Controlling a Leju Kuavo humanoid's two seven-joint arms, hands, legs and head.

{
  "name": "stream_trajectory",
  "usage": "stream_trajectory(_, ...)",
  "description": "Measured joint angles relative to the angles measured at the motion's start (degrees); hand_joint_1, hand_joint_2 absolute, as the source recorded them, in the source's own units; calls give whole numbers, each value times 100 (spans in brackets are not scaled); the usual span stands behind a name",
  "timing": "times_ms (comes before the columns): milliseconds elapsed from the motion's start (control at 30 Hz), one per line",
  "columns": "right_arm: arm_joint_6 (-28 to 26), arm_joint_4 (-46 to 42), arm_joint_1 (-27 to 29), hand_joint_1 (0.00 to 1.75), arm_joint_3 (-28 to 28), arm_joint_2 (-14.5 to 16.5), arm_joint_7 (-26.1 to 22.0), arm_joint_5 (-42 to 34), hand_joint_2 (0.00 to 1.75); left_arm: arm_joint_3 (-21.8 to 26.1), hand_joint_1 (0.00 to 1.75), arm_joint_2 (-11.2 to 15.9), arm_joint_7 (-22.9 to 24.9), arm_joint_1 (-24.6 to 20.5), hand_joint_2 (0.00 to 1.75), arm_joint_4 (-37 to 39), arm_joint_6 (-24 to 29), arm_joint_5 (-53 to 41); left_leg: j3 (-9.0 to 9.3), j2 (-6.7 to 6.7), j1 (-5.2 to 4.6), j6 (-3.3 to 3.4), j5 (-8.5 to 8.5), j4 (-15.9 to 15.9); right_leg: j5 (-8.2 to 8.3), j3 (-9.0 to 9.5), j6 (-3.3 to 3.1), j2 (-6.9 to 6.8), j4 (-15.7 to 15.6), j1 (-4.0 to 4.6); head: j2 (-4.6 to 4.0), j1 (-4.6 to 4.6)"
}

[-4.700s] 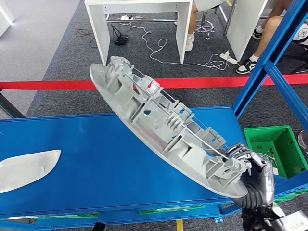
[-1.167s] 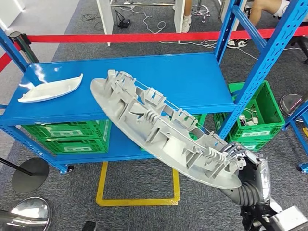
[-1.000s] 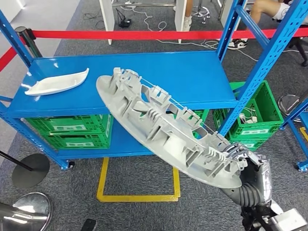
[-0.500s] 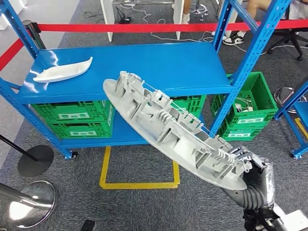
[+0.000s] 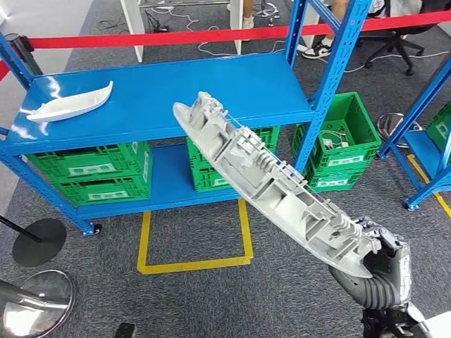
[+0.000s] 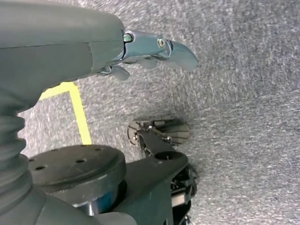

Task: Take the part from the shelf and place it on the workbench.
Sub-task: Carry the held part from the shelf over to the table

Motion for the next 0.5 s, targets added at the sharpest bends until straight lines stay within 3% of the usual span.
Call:
stream_trajectory(33,14,-29,24,175,-37,11,2,7,175,5,0,-3,-13,-4,175,0,8,-12,-14,51,5,27,-1,-24,21,-35,37,52,3,-1,0,-3)
stream_trajectory(100,46,-97,91,175,-105,26,22,28,175,13,0,-12,-23,-15,175,0,12,-44,-25,173,20,102,15,-53,-53,-151,100,-27,132,-2,0,18)
stream_trajectory(133,63,-131,117,175,-125,27,37,45,175,18,0,-20,-33,-16,175,0,10,-57,-30,242,27,138,26,-66,-191,-269,127,-130,362,-3,0,32)
stream_trajectory(200,82,-178,155,175,-150,31,53,69,175,25,0,-28,-58,-9,175,0,5,-68,-48,377,19,180,34,-65,-596,-614,180,-332,1138,-17,0,65)
stream_trajectory(233,87,-190,174,175,-160,33,56,74,175,28,0,-28,-65,-3,175,0,4,-69,-56,446,13,185,37,-64,-751,-782,202,-369,1519,-26,0,65)
stream_trajectory(267,87,-196,196,175,-173,34,58,76,175,30,0,-28,-67,1,175,0,3,-70,-60,515,10,187,39,-62,-802,-868,220,-388,1733,-33,0,66)
stream_trajectory(300,86,-202,218,175,-188,34,62,79,175,31,0,-29,-68,2,175,0,0,-70,-60,579,10,185,41,-61,-735,-835,233,-404,1710,-39,0,66)
stream_trajectory(333,86,-211,234,175,-200,34,65,86,175,31,0,-32,-71,0,175,0,-15,-67,-55,642,12,178,39,-57,-568,-678,242,-441,1440,-45,0,66)
stream_trajectory(400,85,-240,245,175,-214,34,73,109,175,38,0,-35,-80,-9,175,-1,-68,-51,-47,749,3,136,23,-30,-219,-219,256,-628,590,-42,0,73)
stream_trajectory(433,81,-261,250,175,-217,36,76,117,175,48,0,-34,-85,-12,175,-1,-102,-35,-49,789,-15,105,14,-10,-125,-53,236,-704,278,-39,0,72)
stream_trajectory(500,69,-298,284,175,-240,44,88,110,175,76,0,-35,-71,-19,175,-2,-146,-21,-62,858,-50,44,18,17,-109,20,166,-727,94,-21,0,64)
